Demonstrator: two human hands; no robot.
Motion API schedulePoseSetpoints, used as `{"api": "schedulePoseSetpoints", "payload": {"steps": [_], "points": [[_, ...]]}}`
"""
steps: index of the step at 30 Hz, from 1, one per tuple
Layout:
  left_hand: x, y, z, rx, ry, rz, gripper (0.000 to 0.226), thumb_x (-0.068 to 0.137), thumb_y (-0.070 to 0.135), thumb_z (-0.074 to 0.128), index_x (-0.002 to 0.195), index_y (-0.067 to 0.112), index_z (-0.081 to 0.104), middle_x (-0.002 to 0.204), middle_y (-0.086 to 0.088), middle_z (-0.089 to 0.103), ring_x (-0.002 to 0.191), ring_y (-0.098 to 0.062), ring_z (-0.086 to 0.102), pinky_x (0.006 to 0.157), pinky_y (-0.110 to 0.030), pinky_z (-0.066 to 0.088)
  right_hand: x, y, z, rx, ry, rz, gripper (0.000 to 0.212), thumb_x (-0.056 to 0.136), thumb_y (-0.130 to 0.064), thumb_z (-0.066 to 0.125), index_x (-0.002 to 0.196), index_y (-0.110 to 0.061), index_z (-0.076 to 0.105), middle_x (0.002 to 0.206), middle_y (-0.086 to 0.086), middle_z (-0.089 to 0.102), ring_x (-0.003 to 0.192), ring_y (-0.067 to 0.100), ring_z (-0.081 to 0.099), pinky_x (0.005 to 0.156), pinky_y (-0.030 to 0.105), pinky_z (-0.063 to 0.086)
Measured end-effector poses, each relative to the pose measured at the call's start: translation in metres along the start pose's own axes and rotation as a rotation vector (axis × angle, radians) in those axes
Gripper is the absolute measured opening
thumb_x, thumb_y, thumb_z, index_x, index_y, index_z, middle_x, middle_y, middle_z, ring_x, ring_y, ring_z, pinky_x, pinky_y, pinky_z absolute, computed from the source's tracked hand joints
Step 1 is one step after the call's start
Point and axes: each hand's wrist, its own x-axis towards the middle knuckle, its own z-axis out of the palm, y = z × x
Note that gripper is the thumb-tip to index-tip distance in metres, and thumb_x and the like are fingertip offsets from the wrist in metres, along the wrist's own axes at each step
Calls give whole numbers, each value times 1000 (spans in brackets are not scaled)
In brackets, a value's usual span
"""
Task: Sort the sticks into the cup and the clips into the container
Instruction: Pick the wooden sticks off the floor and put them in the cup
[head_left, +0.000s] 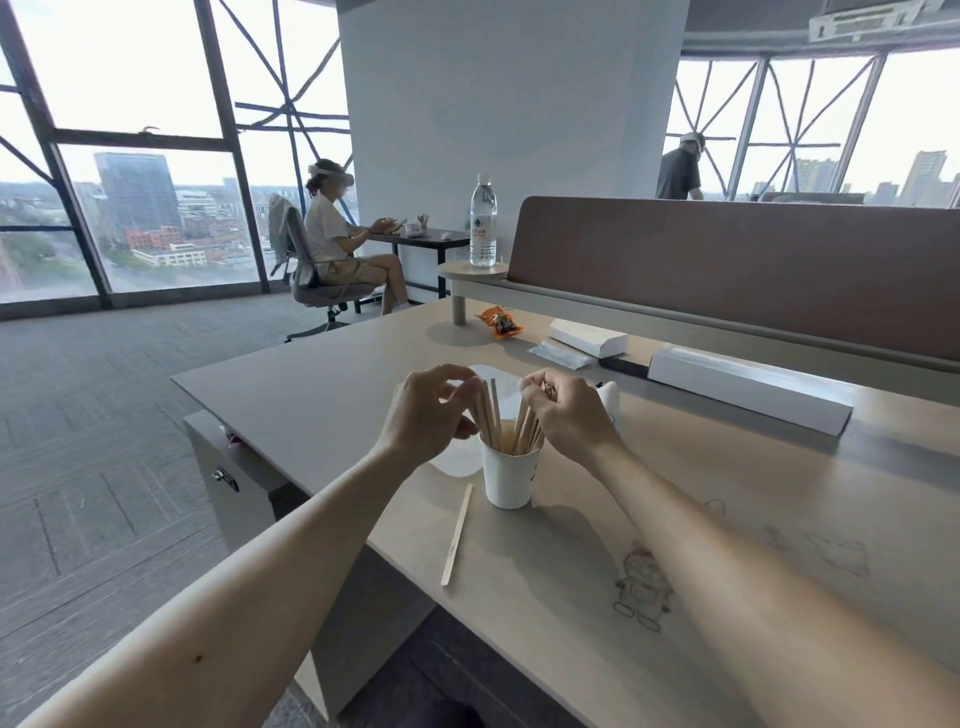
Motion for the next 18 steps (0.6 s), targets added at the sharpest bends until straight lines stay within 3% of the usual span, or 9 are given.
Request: {"api": "schedulePoseSetpoints", "payload": {"steps": [5, 9, 13, 15, 18], "points": [[1, -6, -2, 160, -55, 55, 23, 98, 21, 56, 101, 9, 76, 85, 3, 73, 56, -14, 67, 52, -30, 57, 4, 1, 0, -137, -67, -40, 33, 103, -28, 41, 119, -12, 65, 122, 8, 58, 113, 20, 54, 95, 30, 41], [-4, -9, -8, 138, -49, 52, 27, 97, 33, 57, 112, 15, 70, 95, -1, 70, 57, -19, 68, 52, -31, 57, 3, -2, -10, -125, -101, -37, 35, 103, -31, 40, 127, -17, 62, 120, 2, 45, 109, 10, 44, 95, 25, 34], [-11, -22, -17, 270, 85, 55, 36, 93, 39, 61, 73, 9, 63, 64, -5, 62, 52, -25, 60, 51, -38, 54, -3, -3, -18, -107, 63, -99, 31, 101, -31, 42, 116, -17, 65, 116, 4, 51, 93, 7, 49, 82, 24, 38], [-19, -36, -22, 407, -51, 17, 46, 88, 41, 68, 57, 9, 54, 52, -2, 54, 48, -20, 48, 53, -35, 45, -10, -1, -21, -57, 162, -130, 35, 96, -36, 39, 104, -15, 66, 108, 4, 58, 90, 9, 52, 77, 28, 39], [-38, -47, -20, 583, -340, -108, 50, 76, 49, 76, 58, 6, 60, 53, 1, 52, 51, -13, 41, 52, -30, 34, -24, 7, -22, 51, 238, -47, 40, 89, -39, 37, 90, -10, 63, 94, 8, 64, 89, 21, 56, 73, 32, 38]]}}
